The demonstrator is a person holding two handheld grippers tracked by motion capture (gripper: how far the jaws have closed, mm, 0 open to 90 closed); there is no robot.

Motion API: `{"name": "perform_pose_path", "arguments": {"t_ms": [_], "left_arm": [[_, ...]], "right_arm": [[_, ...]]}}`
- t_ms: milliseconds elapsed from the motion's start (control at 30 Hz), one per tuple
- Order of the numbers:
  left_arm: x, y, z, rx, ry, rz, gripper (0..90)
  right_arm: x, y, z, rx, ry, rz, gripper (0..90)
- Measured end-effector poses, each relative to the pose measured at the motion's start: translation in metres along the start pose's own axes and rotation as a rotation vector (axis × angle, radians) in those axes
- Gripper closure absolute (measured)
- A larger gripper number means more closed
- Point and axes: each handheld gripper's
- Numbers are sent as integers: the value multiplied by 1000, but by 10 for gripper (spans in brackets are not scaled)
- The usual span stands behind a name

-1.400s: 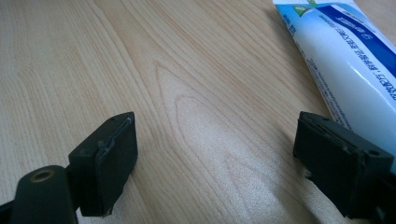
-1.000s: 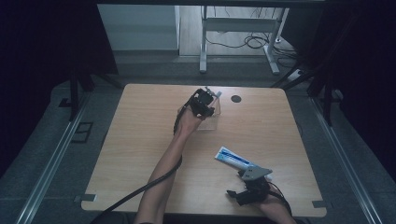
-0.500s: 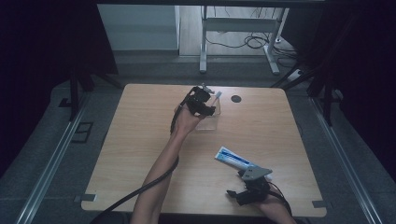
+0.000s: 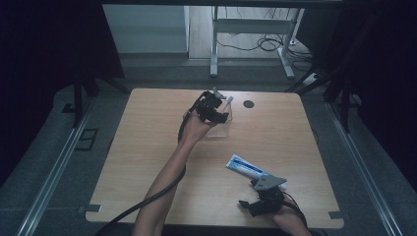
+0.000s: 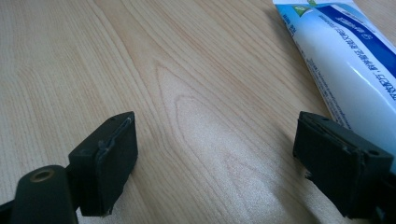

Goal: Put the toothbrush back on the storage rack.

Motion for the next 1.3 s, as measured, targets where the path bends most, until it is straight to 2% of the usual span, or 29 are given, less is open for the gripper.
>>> {"name": "perform_pose_path", "arguments": {"t_ms": [533,800,1300], "left_arm": [[8,17,1,40,22,-20,333],[16,28,0,71,38,-27,308],[35,46,-6,99,36,-41,302]], "right_arm": [[0,0,0,5,2,1,136],[-1,-1,3,31,-24,-1,135],[-1,-2,4,39,-26,0,123]]}}
Point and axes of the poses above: each handheld gripper's, and its own axes: y roughly backward along the jaws, x roughly out of its underside, z roughly to its left, and after that the axes turned 2 degrees about -x, right-handed
